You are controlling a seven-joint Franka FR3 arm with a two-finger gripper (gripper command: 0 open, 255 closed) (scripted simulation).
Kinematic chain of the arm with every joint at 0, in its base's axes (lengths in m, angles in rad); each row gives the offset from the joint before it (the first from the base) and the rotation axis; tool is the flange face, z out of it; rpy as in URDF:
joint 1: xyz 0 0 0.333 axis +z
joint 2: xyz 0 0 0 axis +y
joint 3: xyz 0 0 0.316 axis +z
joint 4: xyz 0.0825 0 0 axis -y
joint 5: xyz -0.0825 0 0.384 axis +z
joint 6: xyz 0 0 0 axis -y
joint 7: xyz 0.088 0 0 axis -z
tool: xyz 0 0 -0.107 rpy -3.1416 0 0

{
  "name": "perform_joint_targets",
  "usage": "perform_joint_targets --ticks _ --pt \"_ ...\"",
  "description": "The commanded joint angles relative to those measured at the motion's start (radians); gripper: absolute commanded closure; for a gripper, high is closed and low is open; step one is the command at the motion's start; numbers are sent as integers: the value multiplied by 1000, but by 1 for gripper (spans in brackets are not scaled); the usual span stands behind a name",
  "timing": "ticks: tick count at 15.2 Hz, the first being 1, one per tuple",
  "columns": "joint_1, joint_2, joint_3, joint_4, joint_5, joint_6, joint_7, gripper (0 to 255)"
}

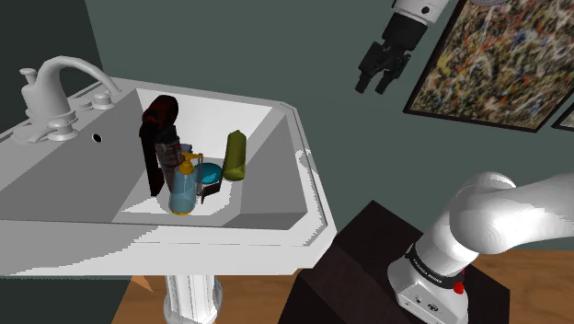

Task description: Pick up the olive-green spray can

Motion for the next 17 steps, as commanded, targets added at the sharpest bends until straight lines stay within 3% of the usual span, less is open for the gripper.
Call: perform_joint_targets --ticks 1,9,17 --pt "0 0 0 0 0 0 0 0" --pt "-17 129 133 -109 45 299 180 0" --pt "-60 363 270 -107 23 586 383 0"
